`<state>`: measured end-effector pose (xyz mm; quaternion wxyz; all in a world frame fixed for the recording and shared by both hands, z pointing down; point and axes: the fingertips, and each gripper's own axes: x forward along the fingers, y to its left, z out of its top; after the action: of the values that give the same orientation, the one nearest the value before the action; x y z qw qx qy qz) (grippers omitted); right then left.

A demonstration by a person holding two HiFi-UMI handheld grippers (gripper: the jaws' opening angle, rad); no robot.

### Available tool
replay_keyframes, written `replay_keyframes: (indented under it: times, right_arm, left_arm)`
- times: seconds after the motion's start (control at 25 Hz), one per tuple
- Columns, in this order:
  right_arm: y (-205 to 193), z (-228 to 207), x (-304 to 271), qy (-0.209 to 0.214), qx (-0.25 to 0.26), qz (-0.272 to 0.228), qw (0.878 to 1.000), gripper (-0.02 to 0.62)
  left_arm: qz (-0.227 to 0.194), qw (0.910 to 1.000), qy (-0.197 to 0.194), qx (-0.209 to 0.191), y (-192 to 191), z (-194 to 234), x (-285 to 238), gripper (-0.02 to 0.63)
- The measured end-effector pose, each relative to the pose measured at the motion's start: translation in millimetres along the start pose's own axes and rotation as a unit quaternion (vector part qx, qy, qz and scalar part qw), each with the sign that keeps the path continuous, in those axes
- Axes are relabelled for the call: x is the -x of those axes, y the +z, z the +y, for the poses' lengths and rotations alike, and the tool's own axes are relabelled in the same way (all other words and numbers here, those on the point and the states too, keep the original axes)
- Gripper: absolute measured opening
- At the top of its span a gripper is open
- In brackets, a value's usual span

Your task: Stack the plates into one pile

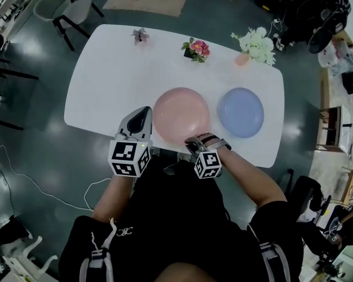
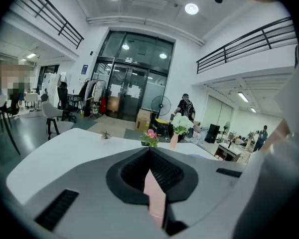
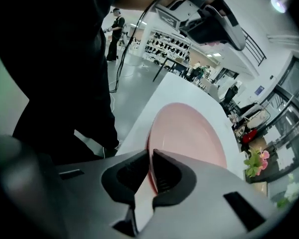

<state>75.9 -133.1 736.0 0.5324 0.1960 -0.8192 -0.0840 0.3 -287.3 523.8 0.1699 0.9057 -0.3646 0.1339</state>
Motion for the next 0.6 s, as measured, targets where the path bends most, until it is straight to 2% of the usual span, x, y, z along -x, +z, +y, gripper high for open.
replay_keyframes:
  times: [0.16, 0.24, 0.28, 0.32, 0.4, 0.48, 0.6]
  right_arm:
    - [-4.5, -5.1, 1.0, 0.034, -0.078, -0.002, 0.996, 0.073]
    - [-2.1, -6.9, 3.7, 0.065, -0.129, -0.013, 0.989, 0.128]
    - [1.5, -8.6, 6.8, 0.082, -0.163, -0.025, 0.983, 0.195]
    - [6.2, -11.9, 11.3, 0.097, -0.198, -0.042, 0.975, 0.218]
    - [15.9, -24.9, 21.8, 0.111, -0.264, -0.081, 0.955, 0.224]
    - [24.4, -50.7, 33.4, 0.094, -0.323, -0.124, 0.933, 0.221]
    - [35.1, -111.2, 60.6, 0.002, -0.399, -0.192, 0.897, 0.173]
  left_arm:
    - [0.000, 1.0000, 0.001, -0.004, 5.1, -0.3, -3.4, 0.012]
    - [0.001, 1.0000, 0.001, -0.006, 7.4, 0.0, -5.0, 0.012]
    - [0.001, 1.0000, 0.000, -0.007, 8.7, -0.3, -6.0, 0.012]
    - [0.001, 1.0000, -0.002, -0.008, 10.3, -0.7, -7.4, 0.012]
    - [0.000, 0.9999, -0.006, -0.011, 14.3, -1.3, -10.9, 0.012]
    - [-0.003, 0.9999, -0.009, -0.014, 19.5, -0.7, -14.7, 0.012]
    - [-0.011, 0.9997, -0.012, -0.017, 28.6, 1.2, -20.4, 0.012]
